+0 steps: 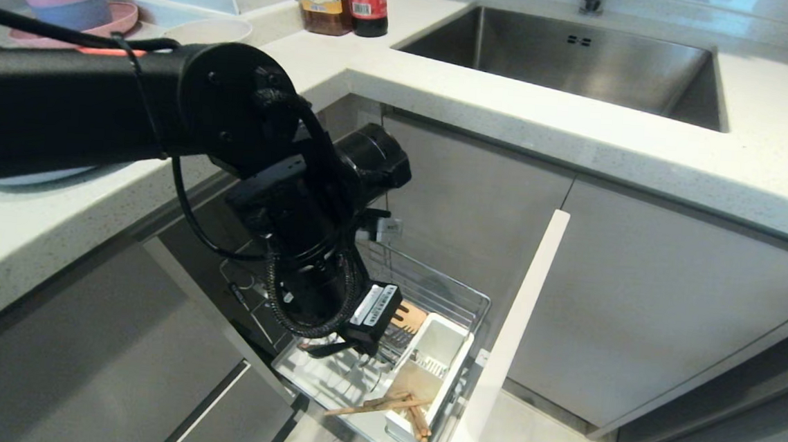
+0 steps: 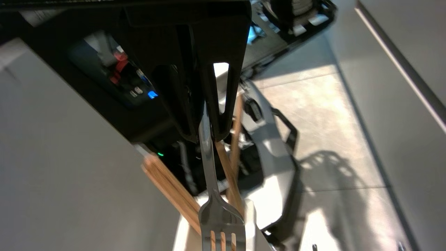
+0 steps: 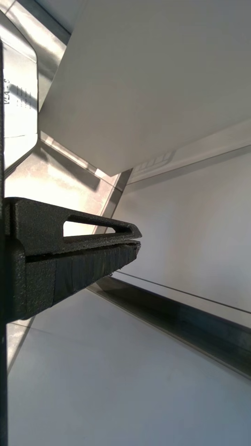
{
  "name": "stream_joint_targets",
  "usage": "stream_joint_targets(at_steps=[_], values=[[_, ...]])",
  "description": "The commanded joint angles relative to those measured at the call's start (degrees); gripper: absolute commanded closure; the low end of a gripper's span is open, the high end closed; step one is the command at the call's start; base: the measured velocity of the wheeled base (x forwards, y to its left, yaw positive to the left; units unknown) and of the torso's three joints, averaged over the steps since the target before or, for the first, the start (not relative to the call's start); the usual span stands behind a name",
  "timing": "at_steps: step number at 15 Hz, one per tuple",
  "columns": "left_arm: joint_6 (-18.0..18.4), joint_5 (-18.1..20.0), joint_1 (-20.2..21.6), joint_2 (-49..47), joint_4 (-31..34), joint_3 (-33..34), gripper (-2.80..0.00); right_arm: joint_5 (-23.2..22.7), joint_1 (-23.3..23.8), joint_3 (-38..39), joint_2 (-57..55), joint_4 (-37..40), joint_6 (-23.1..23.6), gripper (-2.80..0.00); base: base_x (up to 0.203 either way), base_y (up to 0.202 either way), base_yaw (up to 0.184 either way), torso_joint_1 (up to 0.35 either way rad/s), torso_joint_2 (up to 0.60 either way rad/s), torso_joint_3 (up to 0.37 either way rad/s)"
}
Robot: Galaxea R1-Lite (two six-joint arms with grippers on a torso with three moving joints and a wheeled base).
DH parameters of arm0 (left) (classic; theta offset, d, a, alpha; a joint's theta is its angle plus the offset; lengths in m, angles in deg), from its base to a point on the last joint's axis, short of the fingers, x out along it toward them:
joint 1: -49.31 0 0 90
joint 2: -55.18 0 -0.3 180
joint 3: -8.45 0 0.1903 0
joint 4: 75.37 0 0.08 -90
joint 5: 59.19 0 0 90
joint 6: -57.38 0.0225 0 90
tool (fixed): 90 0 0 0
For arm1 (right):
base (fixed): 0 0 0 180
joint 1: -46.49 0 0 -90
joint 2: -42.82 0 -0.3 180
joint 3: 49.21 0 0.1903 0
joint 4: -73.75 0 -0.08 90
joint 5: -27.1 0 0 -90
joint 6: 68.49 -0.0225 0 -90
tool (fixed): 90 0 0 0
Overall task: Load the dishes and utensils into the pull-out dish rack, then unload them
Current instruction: Pick up the fork and place it in the cupboard
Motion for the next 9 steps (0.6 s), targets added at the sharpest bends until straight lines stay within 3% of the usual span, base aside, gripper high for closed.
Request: stream_joint_targets(at_steps=[1, 9], values=[[0.34, -0.77, -0.09, -2.64, -0.72, -0.09, 0.00, 0.00, 0.00, 0.09, -0.02, -0.01, 0.00, 0.00, 0.000, 0.000, 0.000, 0.000, 0.00, 0.000], [2.13, -0.74, -2.64, -5.84, -3.15, -0.09, 0.00, 0.00, 0.00, 0.09, -0.02, -0.01, 0.00, 0.00, 0.000, 0.000, 0.000, 0.000, 0.00, 0.000]])
